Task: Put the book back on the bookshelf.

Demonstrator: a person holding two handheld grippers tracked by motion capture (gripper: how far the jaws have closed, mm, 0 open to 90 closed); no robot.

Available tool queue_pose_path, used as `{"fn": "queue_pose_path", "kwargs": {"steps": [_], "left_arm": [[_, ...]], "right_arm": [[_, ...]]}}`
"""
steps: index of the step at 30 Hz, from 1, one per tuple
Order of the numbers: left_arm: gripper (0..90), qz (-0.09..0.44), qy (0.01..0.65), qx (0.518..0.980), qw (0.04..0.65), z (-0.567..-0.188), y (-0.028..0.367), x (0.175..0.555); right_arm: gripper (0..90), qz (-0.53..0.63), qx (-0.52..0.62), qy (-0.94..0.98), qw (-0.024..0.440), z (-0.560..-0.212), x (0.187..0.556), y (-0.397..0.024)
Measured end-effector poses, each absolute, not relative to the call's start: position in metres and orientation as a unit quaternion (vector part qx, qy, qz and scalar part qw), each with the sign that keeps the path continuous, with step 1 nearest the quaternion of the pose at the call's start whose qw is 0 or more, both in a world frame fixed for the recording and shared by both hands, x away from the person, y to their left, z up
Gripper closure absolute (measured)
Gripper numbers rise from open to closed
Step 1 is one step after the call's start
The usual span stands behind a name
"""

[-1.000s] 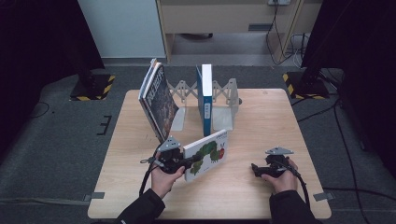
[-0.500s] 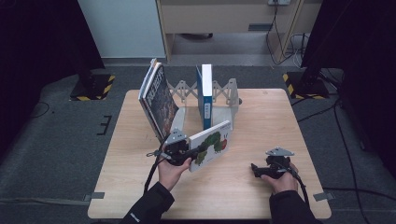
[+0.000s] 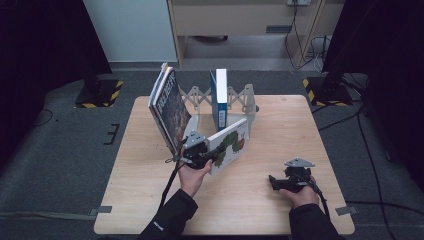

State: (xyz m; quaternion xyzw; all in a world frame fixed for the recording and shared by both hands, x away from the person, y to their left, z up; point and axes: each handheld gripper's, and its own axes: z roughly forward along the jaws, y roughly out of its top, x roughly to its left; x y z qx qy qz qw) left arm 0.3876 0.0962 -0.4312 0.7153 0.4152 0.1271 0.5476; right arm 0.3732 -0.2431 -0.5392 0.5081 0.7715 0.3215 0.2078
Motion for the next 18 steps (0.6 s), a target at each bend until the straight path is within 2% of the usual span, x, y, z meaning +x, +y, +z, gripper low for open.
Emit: {"fn": "queue_pose_path", "kwargs": {"steps": [18], "left_arm": [[74.7,0.156,0.425,0.702,0.550,-0.433,0.076,0.409]], "right_arm": [[2.4,0.321,0.508,0.772,0.208,-0.539,0.373,-0.243]]}}
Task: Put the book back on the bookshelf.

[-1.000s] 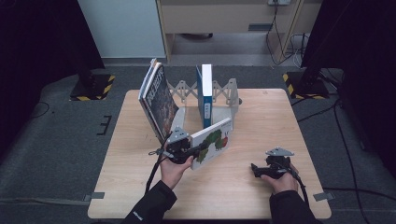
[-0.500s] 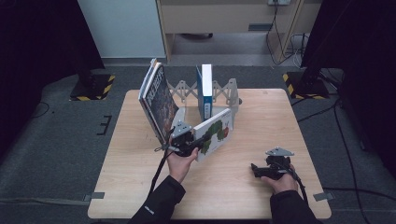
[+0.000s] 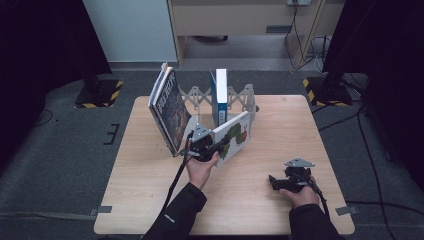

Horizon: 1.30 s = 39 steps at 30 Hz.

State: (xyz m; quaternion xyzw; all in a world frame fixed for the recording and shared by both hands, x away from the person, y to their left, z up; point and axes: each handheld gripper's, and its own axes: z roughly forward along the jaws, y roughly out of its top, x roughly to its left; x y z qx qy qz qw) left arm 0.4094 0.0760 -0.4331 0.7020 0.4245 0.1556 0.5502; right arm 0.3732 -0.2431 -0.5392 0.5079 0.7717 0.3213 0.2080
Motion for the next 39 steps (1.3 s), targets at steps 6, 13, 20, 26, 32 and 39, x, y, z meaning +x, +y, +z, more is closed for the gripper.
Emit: {"fn": "queue_pose_path", "kwargs": {"steps": [6,13,20,26,32,39], "left_arm": [[74.7,0.175,0.425,0.699,0.548,-0.435,0.068,0.417],[74.7,0.189,0.431,0.696,0.543,-0.440,0.056,0.423],[74.6,0.193,0.439,0.696,0.534,-0.448,0.046,0.429],[74.6,0.204,0.448,0.688,0.533,-0.450,0.046,0.433],[74.6,0.208,0.453,0.685,0.531,-0.452,0.046,0.436],[74.6,0.217,0.452,0.689,0.524,-0.454,0.038,0.438]], "right_arm": [[2.4,0.321,0.508,0.772,0.208,-0.539,0.373,-0.243],[2.4,0.321,0.508,0.772,0.208,-0.539,0.373,-0.243],[2.4,0.321,0.508,0.772,0.208,-0.539,0.373,-0.243],[2.4,0.321,0.508,0.772,0.208,-0.539,0.373,-0.243],[2.4,0.321,0.508,0.772,0.208,-0.539,0.373,-0.243],[2.4,0.321,0.508,0.772,0.208,-0.539,0.373,-0.243]]}}
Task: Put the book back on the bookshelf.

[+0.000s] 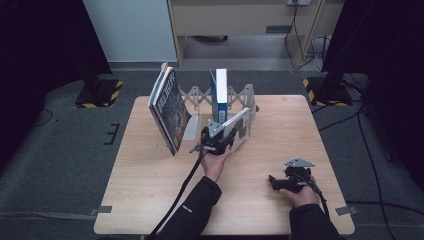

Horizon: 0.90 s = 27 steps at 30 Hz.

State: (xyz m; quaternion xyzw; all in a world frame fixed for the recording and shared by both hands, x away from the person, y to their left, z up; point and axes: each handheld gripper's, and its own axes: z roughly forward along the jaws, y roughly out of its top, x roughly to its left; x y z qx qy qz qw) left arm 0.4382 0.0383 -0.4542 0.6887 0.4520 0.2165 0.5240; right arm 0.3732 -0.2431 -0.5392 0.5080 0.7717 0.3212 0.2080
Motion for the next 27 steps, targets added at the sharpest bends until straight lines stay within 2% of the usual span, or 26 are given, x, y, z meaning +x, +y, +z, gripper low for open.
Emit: {"fn": "queue_pose_path", "kwargs": {"steps": [18,27], "left_arm": [[74.5,0.220,0.465,0.681,0.520,-0.462,0.031,0.444],[73.9,0.239,0.446,0.694,0.512,-0.470,0.025,0.433]], "right_arm": [[2.4,0.321,0.508,0.772,0.208,-0.539,0.373,-0.243],[2.4,0.321,0.508,0.772,0.208,-0.539,0.373,-0.243]]}}
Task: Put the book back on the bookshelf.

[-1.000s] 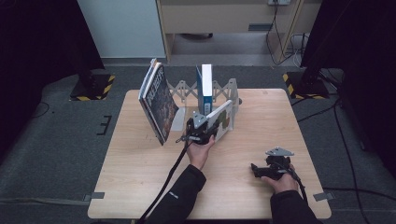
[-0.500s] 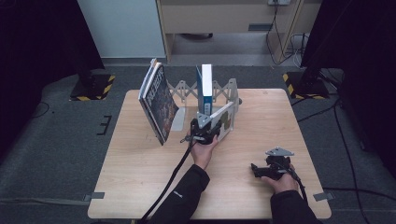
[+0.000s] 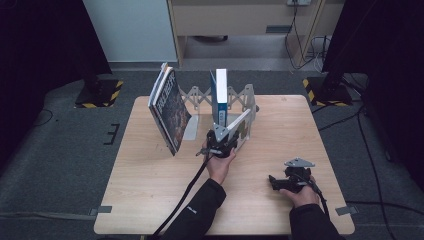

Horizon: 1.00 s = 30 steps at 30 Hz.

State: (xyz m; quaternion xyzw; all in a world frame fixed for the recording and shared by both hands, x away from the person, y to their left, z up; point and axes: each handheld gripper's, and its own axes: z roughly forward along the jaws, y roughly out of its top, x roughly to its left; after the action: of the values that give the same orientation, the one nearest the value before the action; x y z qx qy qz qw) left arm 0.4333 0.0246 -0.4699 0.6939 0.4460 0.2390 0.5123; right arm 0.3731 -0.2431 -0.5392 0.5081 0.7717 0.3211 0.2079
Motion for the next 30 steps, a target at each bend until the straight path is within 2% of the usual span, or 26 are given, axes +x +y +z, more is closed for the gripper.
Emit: {"fn": "queue_pose_path", "kwargs": {"steps": [17,30], "left_arm": [[73.6,0.224,0.440,0.722,0.485,-0.493,0.031,0.411],[71.7,0.216,0.444,0.715,0.495,-0.496,0.033,0.411]], "right_arm": [[2.4,0.321,0.508,0.772,0.208,-0.539,0.373,-0.243],[2.4,0.321,0.508,0.772,0.208,-0.539,0.373,-0.243]]}}
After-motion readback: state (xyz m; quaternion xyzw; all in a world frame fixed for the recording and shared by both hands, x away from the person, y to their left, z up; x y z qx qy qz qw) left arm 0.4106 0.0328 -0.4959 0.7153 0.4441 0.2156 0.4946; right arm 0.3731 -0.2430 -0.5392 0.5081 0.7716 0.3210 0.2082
